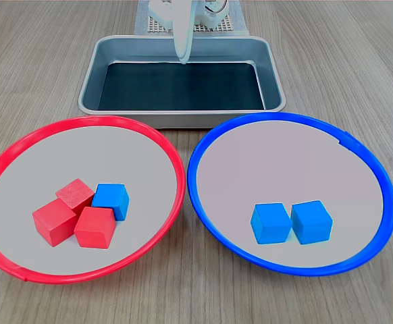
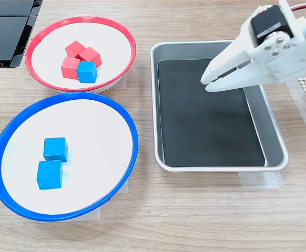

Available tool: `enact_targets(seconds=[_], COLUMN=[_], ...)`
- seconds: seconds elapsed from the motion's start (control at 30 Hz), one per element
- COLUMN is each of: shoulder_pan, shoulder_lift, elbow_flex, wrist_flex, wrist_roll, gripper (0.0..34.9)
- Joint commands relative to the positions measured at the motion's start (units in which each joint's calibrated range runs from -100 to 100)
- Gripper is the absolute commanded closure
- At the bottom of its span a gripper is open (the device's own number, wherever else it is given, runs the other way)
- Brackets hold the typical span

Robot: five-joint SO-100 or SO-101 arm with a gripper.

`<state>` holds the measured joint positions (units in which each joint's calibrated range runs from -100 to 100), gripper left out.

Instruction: Relocate any blue block in the red dish to the blue dish, correcting any misplacements.

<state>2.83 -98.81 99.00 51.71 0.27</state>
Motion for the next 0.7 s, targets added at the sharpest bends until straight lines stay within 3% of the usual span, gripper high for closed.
enact_targets(seconds=[0.0,0.67], shoulder_pan=[-0.15,-0.71], shoulder_lift=[-0.17,-0.17], elbow_flex=[-0.19,-0.19], wrist_flex=[0.00,0.00], wrist_roll=[0.15,0.49], gripper=[34.6,34.6])
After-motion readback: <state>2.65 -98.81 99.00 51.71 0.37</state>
